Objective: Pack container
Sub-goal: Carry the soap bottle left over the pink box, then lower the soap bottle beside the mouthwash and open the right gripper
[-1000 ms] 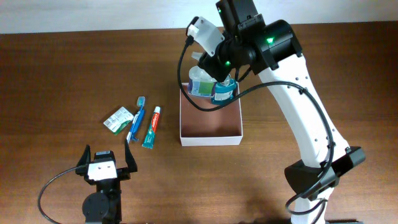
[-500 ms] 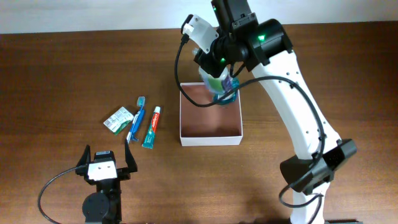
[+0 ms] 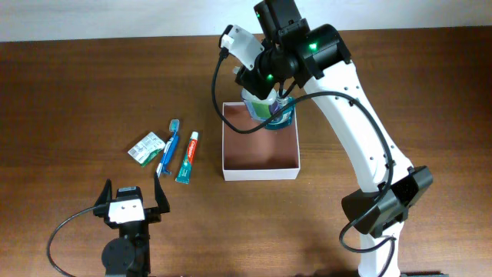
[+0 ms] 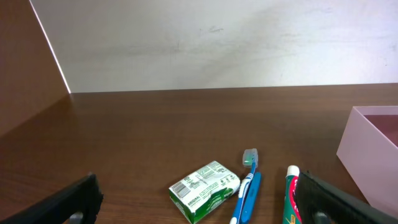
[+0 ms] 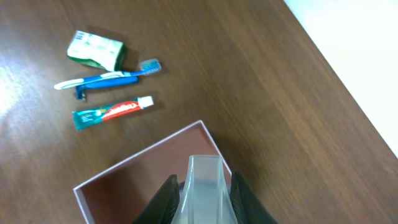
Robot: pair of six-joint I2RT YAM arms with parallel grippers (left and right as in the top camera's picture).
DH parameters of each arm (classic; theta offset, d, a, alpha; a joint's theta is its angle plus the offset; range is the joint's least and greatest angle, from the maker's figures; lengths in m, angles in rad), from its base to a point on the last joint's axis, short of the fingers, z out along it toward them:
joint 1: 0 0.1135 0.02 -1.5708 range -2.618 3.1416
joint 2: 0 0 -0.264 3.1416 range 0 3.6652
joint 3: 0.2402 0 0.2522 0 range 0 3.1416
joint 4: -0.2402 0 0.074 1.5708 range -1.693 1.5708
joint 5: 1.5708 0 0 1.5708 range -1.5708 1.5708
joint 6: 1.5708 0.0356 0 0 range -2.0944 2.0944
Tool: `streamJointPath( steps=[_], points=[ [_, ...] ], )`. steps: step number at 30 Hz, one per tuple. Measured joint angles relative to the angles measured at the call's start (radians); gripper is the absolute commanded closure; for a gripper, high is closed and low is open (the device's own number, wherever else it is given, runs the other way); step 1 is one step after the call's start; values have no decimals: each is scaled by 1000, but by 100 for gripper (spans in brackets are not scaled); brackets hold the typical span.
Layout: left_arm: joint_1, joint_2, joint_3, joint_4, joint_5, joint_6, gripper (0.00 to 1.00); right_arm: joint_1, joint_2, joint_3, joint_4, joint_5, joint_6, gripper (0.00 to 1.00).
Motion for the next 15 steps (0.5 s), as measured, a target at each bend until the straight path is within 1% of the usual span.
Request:
streamJointPath(
  steps=[6,15],
  points=[
    [0,0,0,0,0,0,1,7,10,0,0,-36,1,80],
    [0,0,0,0,0,0,1,27,74,0,12,-48,1,80]
  ],
)
